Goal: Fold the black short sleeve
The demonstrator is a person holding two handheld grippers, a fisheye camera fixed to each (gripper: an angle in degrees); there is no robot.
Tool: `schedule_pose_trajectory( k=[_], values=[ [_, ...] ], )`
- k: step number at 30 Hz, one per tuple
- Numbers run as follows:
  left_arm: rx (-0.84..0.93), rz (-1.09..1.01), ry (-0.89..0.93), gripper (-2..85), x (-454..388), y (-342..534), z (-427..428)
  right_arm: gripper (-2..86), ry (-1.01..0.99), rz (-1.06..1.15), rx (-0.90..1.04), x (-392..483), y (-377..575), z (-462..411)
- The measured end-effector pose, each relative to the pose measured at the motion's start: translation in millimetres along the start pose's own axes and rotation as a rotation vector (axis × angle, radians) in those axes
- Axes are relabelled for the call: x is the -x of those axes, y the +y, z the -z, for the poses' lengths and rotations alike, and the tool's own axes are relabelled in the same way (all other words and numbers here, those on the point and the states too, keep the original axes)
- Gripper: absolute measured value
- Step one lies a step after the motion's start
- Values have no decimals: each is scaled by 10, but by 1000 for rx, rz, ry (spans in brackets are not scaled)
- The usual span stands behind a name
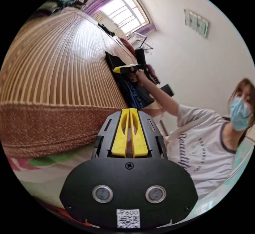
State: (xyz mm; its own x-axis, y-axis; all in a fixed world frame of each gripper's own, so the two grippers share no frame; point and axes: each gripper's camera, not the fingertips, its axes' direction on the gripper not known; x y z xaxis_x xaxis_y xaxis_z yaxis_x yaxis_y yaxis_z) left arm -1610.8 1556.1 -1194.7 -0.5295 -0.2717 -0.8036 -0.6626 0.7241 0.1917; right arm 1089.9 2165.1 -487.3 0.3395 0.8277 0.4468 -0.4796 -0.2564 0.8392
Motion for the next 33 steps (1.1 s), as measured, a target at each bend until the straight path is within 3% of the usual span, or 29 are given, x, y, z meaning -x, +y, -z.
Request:
schedule_pose_trajectory(
  k=[3,5,8,14,20,29,33],
  values=[
    [131,-318,-193,33,-624,77,-394,-8,-24,-15,-3,-83,43,19],
    [113,-397,-230,50,-759,197,-535,-8,-33,-19,-3,-131,78,23],
    [165,-403,-217,76,-663,362,-747,-8,-37,-21,-3,-175,126,19],
    [92,-441,-139,61,-351,770,-700,-8,-66,-36,-6,-287,227,-19],
    [109,-497,-207,26,-111,1103,-700,-8,-71,-38,-7,-321,341,-116],
    [59,-747,-362,6,93,1638,-447,-8,-86,-45,-9,-291,528,-394],
    [123,-830,-422,3,336,1761,-315,-8,-84,-46,-8,-225,605,-559]
  ],
)
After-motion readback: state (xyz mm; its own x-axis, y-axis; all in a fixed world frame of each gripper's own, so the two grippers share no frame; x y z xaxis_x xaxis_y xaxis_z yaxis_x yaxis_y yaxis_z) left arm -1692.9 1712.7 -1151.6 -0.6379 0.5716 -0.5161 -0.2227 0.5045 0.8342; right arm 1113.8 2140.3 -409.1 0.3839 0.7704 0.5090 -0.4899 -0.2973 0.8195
